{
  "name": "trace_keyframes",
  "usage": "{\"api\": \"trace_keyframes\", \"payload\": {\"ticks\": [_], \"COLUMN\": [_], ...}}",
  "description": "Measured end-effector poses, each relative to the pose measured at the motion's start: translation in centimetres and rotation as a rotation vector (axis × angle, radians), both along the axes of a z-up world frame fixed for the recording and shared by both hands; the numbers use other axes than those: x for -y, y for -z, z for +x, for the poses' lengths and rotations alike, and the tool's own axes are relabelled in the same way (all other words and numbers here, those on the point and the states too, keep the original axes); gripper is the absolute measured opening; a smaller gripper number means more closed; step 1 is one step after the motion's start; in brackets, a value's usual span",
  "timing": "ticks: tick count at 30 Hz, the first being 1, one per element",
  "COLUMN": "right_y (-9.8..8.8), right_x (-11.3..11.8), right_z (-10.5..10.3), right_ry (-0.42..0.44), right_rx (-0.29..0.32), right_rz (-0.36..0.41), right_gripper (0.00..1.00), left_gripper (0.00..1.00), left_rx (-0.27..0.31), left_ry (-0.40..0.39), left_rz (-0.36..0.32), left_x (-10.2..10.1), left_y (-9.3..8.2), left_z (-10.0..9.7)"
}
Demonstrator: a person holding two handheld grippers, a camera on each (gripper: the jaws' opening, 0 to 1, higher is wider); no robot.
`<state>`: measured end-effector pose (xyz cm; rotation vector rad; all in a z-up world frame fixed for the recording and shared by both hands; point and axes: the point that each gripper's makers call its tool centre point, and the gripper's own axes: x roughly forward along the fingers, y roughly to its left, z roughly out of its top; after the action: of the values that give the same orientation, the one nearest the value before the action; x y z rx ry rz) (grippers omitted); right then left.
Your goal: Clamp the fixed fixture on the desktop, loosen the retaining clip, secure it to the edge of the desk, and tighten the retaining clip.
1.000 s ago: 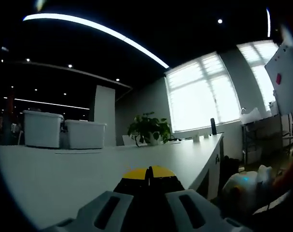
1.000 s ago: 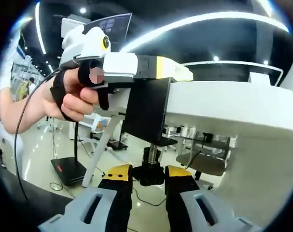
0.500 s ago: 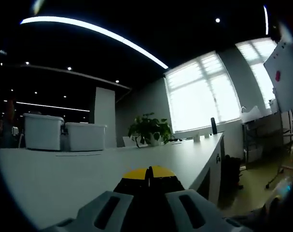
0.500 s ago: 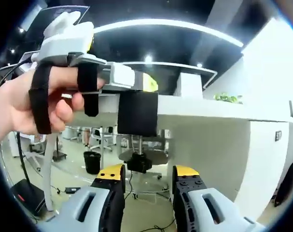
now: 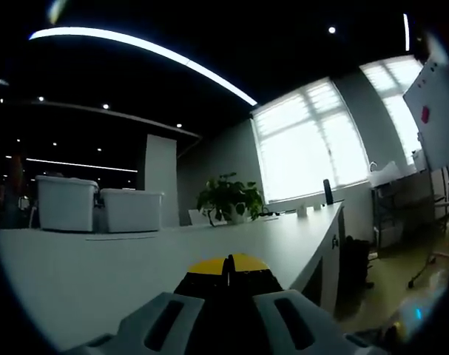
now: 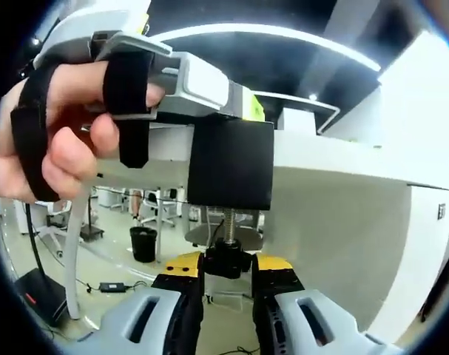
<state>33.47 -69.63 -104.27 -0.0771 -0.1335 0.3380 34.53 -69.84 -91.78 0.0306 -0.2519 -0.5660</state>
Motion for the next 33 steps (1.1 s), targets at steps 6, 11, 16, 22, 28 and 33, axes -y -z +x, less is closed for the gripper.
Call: {"api": "trace_keyframes", "payload": {"ticks": [6,11,16,22,28,33], "right_y": [-0.1,-0.1,-0.1,-0.1,1.6,2.7], "right_x": [-0.4,-0.9,-1.2,-1.5,-0.8,0.4], "right_z": [0.1,0.1,0.2,0.2,0.1,-1.7], "right_ry": [-0.206,-0.451,-0.641,-0.727,-0.569,-0.359], "right_rx": [0.031,0.048,0.023,-0.008,-0.007,-0.047], "right_rz": [-0.027,-0.004,-0.104,-0.157,-0.166,-0.028], "right_gripper": [0.23,0.23,0.23,0.24,0.30,0.35], "left_gripper": [0.01,0.01,0.01,0.01,0.01,0.01], "left_rx": [-0.007,-0.003,-0.005,-0.005,-0.006,-0.003], "left_ry": [0.010,0.011,0.015,0.018,0.018,0.012], "left_rz": [0.007,0.004,0.006,0.010,0.007,0.013], "left_x": [0.1,0.1,0.2,0.3,0.2,0.2], "left_y": [0.0,0.0,0.1,0.1,0.1,0.0], "left_z": [0.0,0.0,0.0,0.0,0.0,0.0]}}
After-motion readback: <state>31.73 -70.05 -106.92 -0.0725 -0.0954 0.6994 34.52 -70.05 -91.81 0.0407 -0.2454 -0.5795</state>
